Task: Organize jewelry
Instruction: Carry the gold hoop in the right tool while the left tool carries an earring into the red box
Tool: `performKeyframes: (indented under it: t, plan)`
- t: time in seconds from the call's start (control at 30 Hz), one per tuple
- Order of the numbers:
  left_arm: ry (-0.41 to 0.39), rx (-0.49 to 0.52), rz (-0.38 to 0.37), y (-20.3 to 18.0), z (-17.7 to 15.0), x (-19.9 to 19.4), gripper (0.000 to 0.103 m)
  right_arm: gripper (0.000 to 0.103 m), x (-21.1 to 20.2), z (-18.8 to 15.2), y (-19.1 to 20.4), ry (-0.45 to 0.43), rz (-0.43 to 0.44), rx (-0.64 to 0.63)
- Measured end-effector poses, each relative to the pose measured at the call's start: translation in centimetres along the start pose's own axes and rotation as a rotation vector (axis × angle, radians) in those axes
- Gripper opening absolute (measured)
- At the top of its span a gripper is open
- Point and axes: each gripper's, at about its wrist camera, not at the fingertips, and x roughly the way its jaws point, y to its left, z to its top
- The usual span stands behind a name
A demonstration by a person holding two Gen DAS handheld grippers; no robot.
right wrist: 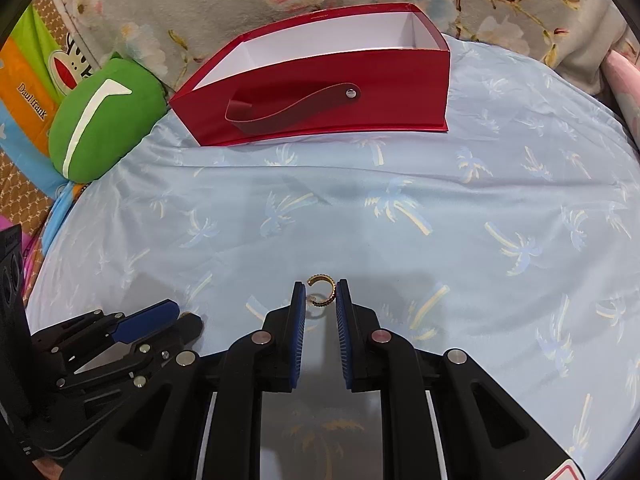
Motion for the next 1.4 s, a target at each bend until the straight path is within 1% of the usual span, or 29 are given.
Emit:
performKeyframes:
  t: [0.07, 0.3, 0.5, 0.63, 0.83, 0.9, 1.03, 1.17, 1.27, 1.37, 1.4]
  plan:
    - [0.000, -0.009, -0.010, 0.2, 0.0, 0.0, 0.018, 0.014, -0.1, 0.0, 0.0, -0.004, 0.001, 0.001]
    - [-0.001, -0.005, -0.010, 0.2, -0.3, -0.2, 0.018, 0.014, -0.7, 0.0, -0.1, -0.014, 0.005, 0.002]
    - [-0.025, -0.010, -0.020, 0.2, 0.0, -1.7, 0.017, 0.014, -1.4, 0.3, -0.1, -0.030, 0.015, 0.002]
    - [-0.056, -0.017, -0.023, 0.5, 1.0, -3.2, 0.017, 0.014, -2.6, 1.0, 0.2, -0.059, 0.025, -0.007]
    - [-0.140, -0.002, -0.007, 1.2, 4.6, -5.9, 0.017, 0.014, -4.8, 3.5, 0.8, -0.123, 0.037, -0.048]
    - [-0.177, 0.009, 0.003, 1.5, 6.5, -6.7, 0.017, 0.014, -5.5, 5.0, 1.1, -0.154, 0.034, -0.074]
    - [-0.238, 0.027, 0.031, 2.3, 10.6, -7.6, 0.017, 0.014, -6.5, 9.1, 1.6, -0.217, 0.049, -0.112]
    - [-0.303, 0.053, 0.071, 3.1, 15.8, -7.8, 0.018, 0.014, -6.4, 14.4, 1.8, -0.261, 0.073, -0.128]
    - [-0.327, 0.065, 0.082, 3.5, 19.6, -7.1, 0.018, 0.014, -5.2, 18.6, 1.7, -0.270, 0.067, -0.134]
    - [-0.341, 0.079, 0.089, 3.7, 23.5, -5.8, 0.018, 0.014, -2.6, 22.7, 1.3, -0.244, 0.074, -0.121]
    - [-0.341, 0.083, 0.080, 3.8, 24.6, -5.2, 0.018, 0.014, -1.5, 24.2, 1.0, -0.228, 0.071, -0.116]
